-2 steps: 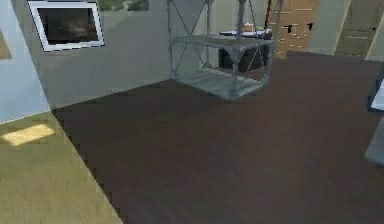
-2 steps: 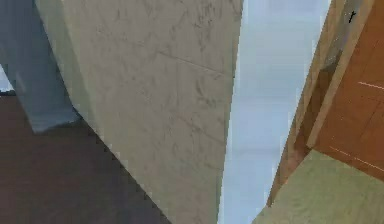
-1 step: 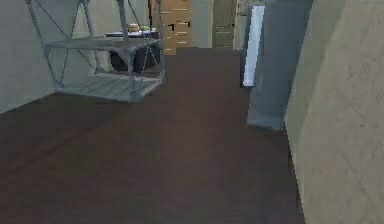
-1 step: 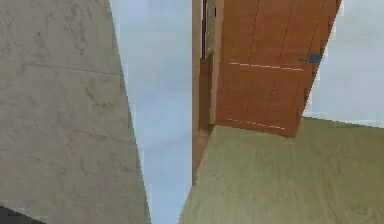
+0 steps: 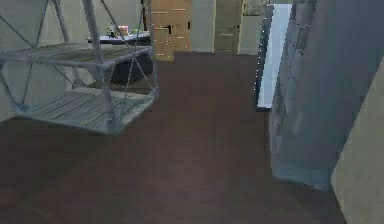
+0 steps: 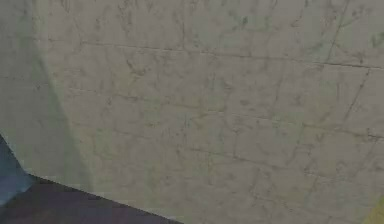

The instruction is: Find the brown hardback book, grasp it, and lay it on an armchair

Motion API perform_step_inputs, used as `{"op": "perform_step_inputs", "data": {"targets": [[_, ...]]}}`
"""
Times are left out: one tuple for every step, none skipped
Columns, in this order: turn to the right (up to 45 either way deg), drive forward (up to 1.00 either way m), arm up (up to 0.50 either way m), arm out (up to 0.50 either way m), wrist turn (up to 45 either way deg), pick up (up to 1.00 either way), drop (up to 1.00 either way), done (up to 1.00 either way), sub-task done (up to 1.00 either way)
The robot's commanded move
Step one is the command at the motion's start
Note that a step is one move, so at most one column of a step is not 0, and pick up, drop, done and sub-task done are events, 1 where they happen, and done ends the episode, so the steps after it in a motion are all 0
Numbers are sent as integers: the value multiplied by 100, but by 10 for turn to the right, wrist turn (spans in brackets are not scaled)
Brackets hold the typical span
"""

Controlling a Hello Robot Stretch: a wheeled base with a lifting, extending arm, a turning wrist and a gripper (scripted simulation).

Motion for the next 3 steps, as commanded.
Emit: {"op": "perform_step_inputs", "data": {"targets": [[0, 100, 0, 0, 0, 0, 0, 0, 0], [0, 100, 0, 0, 0, 0, 0, 0, 0], [30, 0, 0, 0, 0, 0, 0, 0, 0]]}}
